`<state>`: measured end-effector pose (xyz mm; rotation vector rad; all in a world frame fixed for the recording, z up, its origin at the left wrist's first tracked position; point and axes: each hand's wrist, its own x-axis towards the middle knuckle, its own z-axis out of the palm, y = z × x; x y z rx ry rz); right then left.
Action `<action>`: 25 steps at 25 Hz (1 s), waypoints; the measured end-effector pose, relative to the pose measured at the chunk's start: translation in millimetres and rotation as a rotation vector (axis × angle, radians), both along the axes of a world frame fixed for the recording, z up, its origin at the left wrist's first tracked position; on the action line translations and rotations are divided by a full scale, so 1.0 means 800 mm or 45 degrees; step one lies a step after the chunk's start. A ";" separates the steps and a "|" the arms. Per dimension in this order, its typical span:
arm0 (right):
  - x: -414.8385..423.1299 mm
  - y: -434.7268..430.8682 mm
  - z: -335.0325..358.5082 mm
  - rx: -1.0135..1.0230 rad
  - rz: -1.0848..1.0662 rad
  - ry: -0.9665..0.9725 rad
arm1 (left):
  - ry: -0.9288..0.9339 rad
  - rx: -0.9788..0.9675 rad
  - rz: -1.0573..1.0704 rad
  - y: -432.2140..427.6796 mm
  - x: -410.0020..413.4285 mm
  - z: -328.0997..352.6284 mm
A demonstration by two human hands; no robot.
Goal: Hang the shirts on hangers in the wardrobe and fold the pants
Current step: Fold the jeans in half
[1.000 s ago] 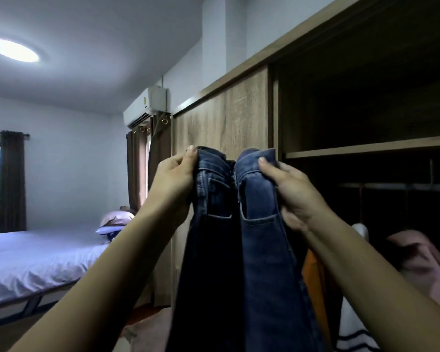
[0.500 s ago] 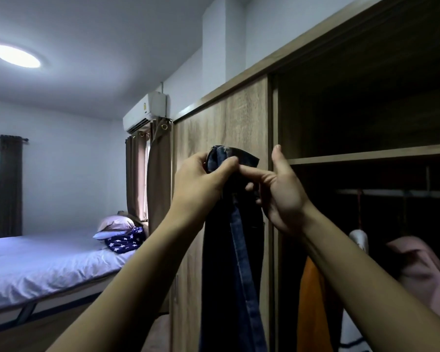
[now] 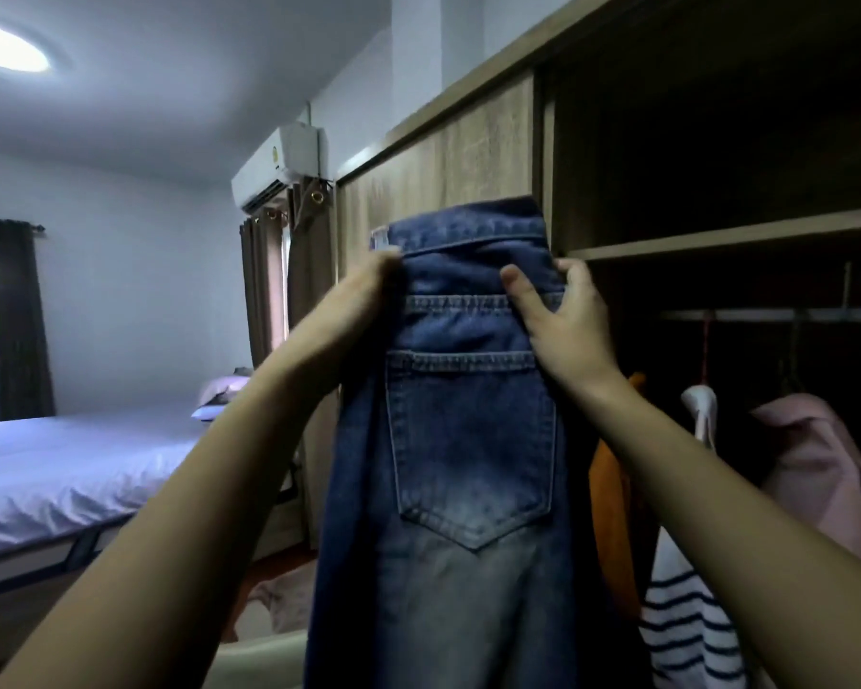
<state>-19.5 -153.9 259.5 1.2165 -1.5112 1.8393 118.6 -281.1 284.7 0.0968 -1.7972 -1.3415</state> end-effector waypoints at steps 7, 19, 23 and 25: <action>-0.008 0.035 -0.034 0.469 0.431 -0.133 | 0.397 -0.149 0.182 -0.027 0.012 0.015; -0.015 0.038 -0.216 0.614 0.433 -0.297 | 0.354 -0.226 -0.072 -0.060 0.012 -0.028; -0.013 0.031 -0.210 0.453 0.433 -0.312 | 0.278 -0.423 0.014 -0.064 0.033 -0.028; -0.008 0.028 -0.198 0.383 0.466 -0.320 | 0.262 -0.518 0.068 -0.076 0.035 -0.011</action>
